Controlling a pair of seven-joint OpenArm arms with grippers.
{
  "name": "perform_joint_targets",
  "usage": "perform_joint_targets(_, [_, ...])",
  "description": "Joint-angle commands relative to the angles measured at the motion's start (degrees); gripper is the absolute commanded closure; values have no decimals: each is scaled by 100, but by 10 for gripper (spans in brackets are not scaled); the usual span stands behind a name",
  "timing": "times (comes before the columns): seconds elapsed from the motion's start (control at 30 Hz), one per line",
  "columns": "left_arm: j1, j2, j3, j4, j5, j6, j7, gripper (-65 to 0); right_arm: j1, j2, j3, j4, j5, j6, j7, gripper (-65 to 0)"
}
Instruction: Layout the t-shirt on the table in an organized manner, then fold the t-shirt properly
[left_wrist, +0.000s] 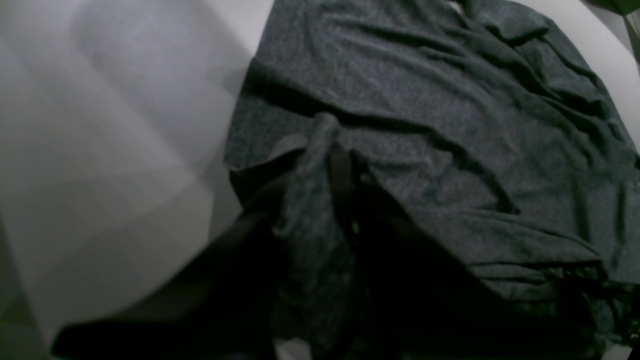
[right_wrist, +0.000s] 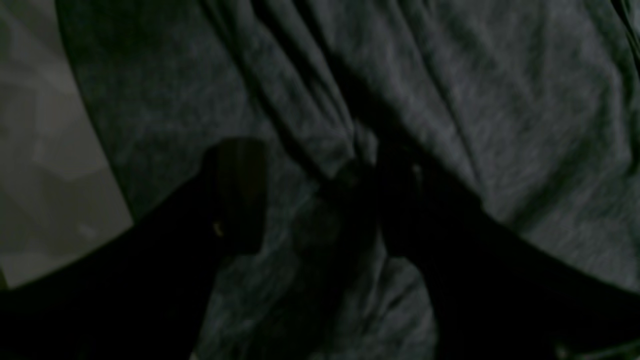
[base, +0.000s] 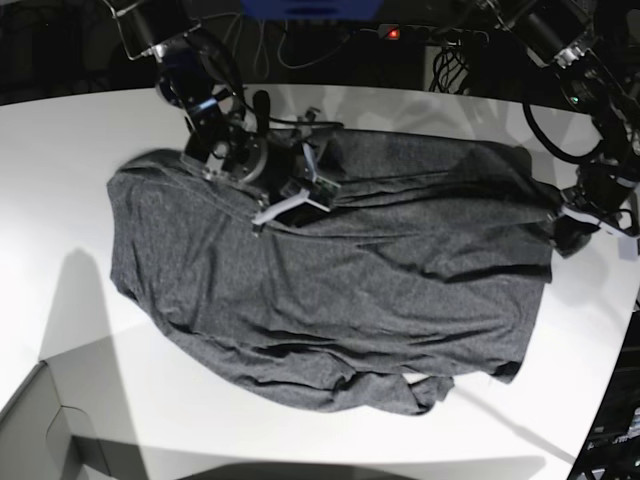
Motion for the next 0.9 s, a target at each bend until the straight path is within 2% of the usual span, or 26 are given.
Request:
perform_joint_targets(0.0, [-71, -79, -12, 95, -105, -10, -108, -1, 97, -15, 8, 65, 73, -25, 135, -284])
perform_joint_targets(0.13, [-71, -88, -20, 95, -105, -10, -108, -1, 106, -130, 17, 56, 73, -25, 135, -271])
perform_joint_targets(0.67, [-71, -105, -20, 95, -105, -10, -108, -1, 159, -165, -9, -217, 73, -25, 144, -260])
perform_joint_targets(0.73, [-71, -105, -20, 95, -105, -10, -108, -1, 159, -165, -9, -217, 73, -25, 144, -227])
perform_joint_targets(0.87, [-71, -105, -20, 95, -105, -10, -108, -1, 167, -165, -9, -217, 64, -25, 144, -99])
